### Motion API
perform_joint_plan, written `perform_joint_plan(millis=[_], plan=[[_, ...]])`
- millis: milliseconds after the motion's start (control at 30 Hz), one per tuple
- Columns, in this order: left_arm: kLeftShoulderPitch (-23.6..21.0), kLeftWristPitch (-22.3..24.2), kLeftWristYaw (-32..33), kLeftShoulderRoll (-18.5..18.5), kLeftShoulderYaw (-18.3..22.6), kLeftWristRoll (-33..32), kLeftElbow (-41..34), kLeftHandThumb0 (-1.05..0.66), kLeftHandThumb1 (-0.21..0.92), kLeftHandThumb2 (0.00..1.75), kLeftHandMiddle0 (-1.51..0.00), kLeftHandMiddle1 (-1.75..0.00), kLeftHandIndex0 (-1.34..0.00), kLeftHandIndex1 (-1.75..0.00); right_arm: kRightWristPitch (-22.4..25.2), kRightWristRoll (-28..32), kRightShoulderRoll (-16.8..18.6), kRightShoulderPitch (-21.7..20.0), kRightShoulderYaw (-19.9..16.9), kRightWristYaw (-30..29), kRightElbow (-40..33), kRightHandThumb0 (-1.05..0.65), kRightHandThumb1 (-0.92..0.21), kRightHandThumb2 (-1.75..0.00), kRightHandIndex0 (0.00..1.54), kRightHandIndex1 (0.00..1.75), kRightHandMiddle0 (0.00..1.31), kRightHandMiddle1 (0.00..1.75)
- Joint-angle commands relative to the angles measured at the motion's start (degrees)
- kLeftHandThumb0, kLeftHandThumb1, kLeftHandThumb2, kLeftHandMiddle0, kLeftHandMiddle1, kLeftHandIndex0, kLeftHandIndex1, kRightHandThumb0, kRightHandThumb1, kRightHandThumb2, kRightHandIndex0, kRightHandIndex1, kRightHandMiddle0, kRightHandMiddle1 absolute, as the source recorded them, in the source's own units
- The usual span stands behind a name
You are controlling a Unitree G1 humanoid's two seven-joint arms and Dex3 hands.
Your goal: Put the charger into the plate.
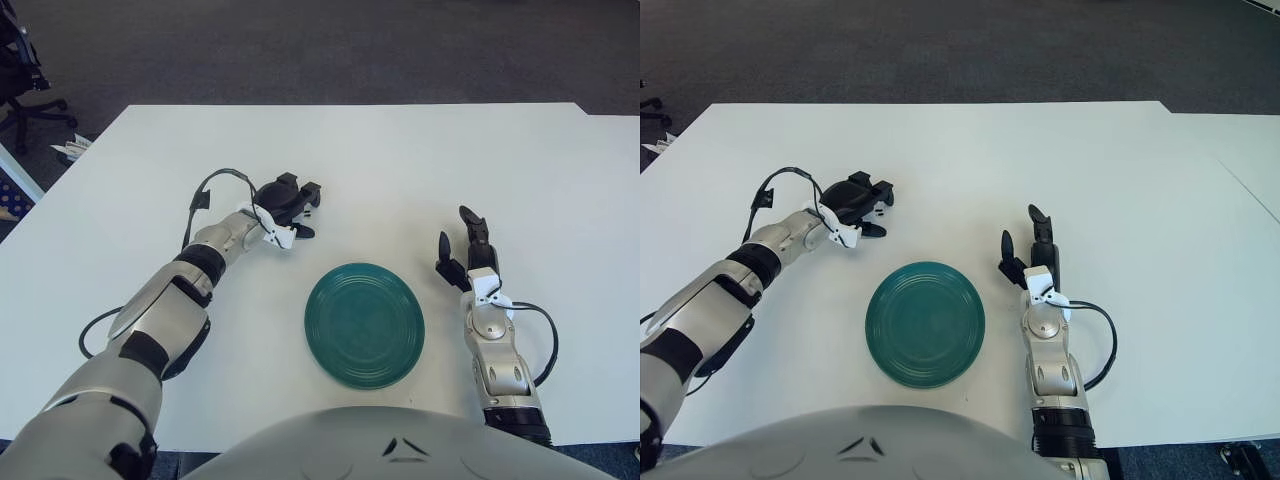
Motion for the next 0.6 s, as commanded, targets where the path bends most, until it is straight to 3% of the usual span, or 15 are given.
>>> perform_joint_plan(millis=[0,167,367,567], plan=[[1.25,0.36,2.55,-0.41,0.35,-0.35,1.5,-0.05,0.34,1.24,-0.51,-1.63,-0.54,-1.73,7.58,1.96,0.4,5.83,-1.2,1.79,5.2,-0.66,-0.92,-0.85,0.12,0.0,0.0,0.41],[1.8,-0.24,2.66,-1.27,2.35,-3.04,1.79,-0.01,0.24,1.36,-0.62,-1.61,-0.56,-1.74,7.73,1.76,0.19,6.02,-1.22,1.97,5.08,-0.67,-0.92,-0.85,0.11,0.0,0.0,0.4],[3.3,-0.36,0.15,-2.52,6.29,-8.35,0.34,0.0,0.22,1.4,-0.65,-1.64,-0.54,-1.75,7.25,1.67,0.3,6.45,-1.35,1.75,4.63,-0.67,-0.92,-0.86,0.1,0.0,0.0,0.4],[4.49,-1.72,0.43,-2.43,7.58,-10.09,-1.65,0.0,0.21,1.41,-0.69,-1.62,-0.53,-1.75,6.63,1.71,0.34,6.51,-1.82,1.35,4.46,-0.66,-0.92,-0.87,0.11,0.0,0.0,0.43]])
